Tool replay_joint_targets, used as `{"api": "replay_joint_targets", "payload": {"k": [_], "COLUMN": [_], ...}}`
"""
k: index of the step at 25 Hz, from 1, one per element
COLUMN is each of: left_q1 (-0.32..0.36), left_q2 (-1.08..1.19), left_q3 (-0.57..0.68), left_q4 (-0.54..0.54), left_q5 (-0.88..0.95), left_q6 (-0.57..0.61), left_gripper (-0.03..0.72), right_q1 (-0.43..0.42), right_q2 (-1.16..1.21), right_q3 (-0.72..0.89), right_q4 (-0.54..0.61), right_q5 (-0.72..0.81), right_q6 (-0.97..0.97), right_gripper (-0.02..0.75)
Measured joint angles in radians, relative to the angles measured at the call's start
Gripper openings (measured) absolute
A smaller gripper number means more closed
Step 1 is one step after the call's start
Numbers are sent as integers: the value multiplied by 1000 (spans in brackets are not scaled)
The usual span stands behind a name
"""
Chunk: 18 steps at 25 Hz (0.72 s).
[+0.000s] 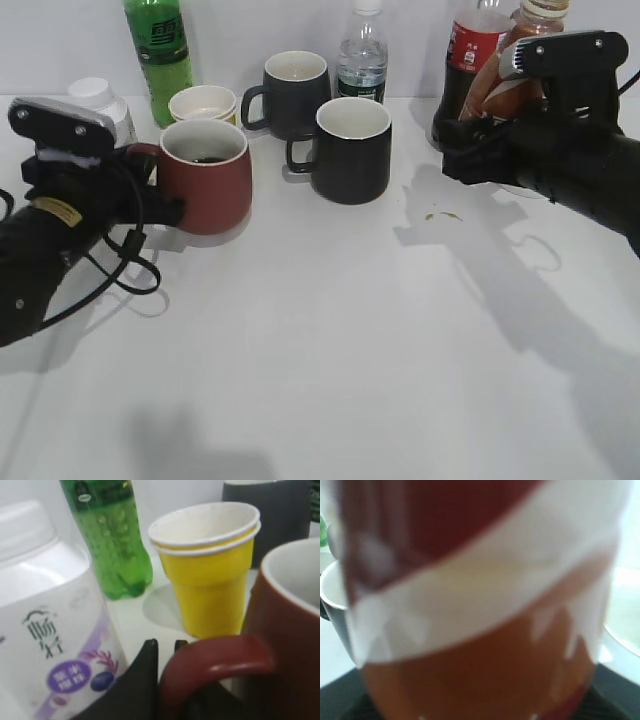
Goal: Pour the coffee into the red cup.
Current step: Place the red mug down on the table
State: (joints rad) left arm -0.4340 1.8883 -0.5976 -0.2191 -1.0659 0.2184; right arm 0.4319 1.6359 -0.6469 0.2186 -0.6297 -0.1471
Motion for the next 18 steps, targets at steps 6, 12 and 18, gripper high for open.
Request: {"api": "replay_joint_targets", "payload": {"k": [6,12,18], "left_q1": [0,0,0], "left_q2": [82,98,98], "left_q3": [-1,-2,-3], "left_q4": [2,6,7], "left_q5": [-68,-97,-94], "left_q6": [-1,-8,-75], "left_gripper": [67,67,158], "right_q1": [0,0,0], "right_q2": [0,0,8], "right_q3": [0,0,0], "right_q4": [0,1,1], "right_q5": [-2,-2,-1], "right_q6": [1,2,2], "right_gripper": [510,510,510]}}
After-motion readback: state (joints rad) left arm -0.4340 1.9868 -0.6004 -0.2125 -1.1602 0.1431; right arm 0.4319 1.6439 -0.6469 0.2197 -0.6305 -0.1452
